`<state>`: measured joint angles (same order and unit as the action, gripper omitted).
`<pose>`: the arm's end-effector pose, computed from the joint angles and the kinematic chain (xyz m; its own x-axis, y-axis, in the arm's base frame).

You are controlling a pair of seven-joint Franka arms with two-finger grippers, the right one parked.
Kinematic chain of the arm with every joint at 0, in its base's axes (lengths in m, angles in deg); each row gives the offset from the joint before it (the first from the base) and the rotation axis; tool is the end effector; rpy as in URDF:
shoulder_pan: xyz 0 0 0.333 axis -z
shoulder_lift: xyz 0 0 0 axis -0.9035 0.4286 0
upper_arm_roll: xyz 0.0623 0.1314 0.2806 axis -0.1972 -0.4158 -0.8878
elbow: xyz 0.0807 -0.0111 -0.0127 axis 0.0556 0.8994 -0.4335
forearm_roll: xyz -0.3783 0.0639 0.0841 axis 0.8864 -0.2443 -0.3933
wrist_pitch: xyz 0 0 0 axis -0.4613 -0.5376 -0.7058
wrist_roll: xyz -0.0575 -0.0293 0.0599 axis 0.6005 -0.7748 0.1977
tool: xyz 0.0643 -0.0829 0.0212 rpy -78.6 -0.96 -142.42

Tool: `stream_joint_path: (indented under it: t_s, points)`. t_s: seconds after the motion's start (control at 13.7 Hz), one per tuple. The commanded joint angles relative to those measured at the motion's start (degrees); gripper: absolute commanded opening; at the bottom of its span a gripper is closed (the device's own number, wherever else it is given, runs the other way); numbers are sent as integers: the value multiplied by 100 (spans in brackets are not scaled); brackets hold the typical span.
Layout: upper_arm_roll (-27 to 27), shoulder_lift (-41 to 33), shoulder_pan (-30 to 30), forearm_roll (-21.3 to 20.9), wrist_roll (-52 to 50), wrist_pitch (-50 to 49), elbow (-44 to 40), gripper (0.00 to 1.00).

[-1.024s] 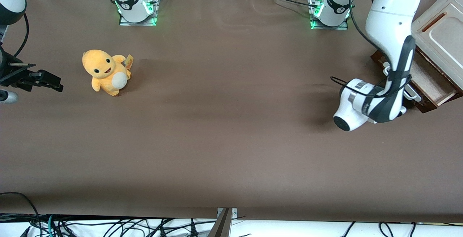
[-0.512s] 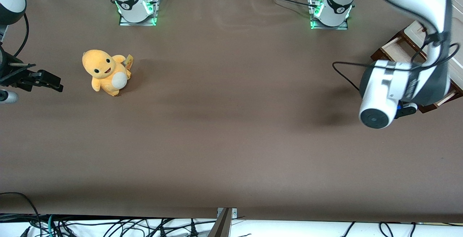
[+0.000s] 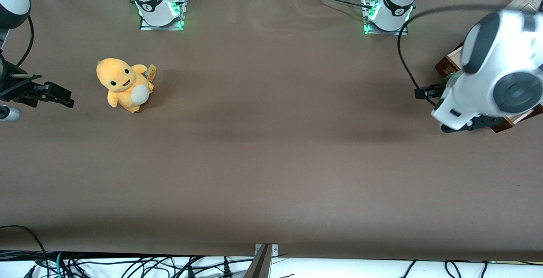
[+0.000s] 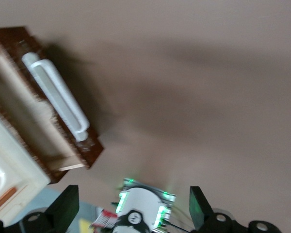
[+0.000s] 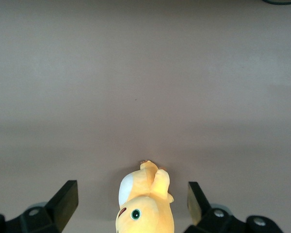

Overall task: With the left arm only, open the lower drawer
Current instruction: 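Open the left gripper and lift it away from the handle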

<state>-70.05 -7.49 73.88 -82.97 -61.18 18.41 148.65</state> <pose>0.5995 -0.0900 0.5192 0.8988 0.1921 -0.3940 0.1139 -0.9703 -0.2133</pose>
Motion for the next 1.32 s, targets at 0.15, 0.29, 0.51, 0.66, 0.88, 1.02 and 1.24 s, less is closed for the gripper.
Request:
stream_joint_path:
  t_s: [0.15,0.29,0.51,0.66,0.88,1.02,1.24]
  points:
    - [34,-461,-29,759,723,39,-198,100]
    - [60,-864,-125,785,767,1045,317,100]
    - [60,-1253,-502,804,855,1894,1146,100]
    - [60,-1470,-547,629,952,2051,1400,100]
    - [78,-2323,-539,496,926,2939,2629,100]
    - [69,-2413,-451,496,934,2914,2712,100]
    - [78,-2369,-451,513,1013,2818,2650,100]
